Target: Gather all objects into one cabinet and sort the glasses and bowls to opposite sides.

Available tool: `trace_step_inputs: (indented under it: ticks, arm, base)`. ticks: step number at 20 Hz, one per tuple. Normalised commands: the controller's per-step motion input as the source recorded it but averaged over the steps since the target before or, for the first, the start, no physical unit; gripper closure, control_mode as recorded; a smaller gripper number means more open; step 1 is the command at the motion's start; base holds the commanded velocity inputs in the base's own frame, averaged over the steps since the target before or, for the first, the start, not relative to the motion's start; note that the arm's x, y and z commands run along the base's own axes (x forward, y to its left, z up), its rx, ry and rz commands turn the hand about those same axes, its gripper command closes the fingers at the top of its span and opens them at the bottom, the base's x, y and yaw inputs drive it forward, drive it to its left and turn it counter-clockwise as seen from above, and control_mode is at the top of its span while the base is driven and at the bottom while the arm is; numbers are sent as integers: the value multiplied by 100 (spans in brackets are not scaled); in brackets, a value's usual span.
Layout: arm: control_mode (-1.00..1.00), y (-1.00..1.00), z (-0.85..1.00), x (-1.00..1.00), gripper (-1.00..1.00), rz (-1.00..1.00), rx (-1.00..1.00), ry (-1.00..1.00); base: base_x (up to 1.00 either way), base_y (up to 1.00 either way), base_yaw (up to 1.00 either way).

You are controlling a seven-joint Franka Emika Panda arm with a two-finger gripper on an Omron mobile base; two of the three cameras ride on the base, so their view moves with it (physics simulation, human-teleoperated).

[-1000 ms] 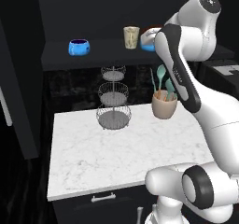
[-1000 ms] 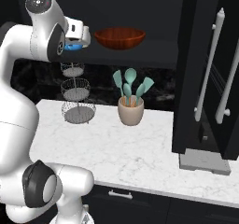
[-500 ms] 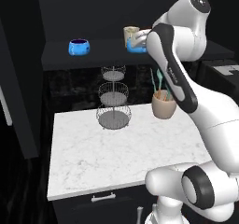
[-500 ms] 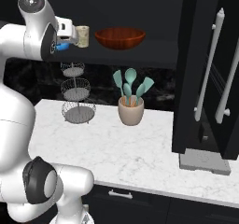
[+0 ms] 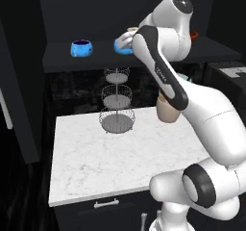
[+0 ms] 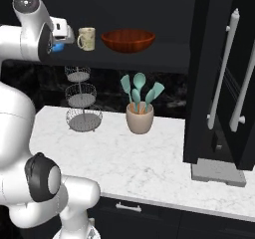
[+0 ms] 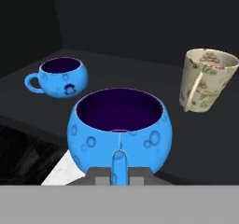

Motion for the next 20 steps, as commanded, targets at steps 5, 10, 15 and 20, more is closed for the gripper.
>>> trace_step_inputs:
  ticks: [5,10,15,20]
  arm:
    - [-100,26,0,38,100,0,0,0]
    - [-100,0,-5,58,100,0,0,0]
    - [-100,9,-21,58,100,0,0,-8]
    - [-100,33,-17,60,100,0,0,-8]
  base:
    - [0,0,0]
    - [0,0,0]
    - [0,0,0]
    - [0,0,0]
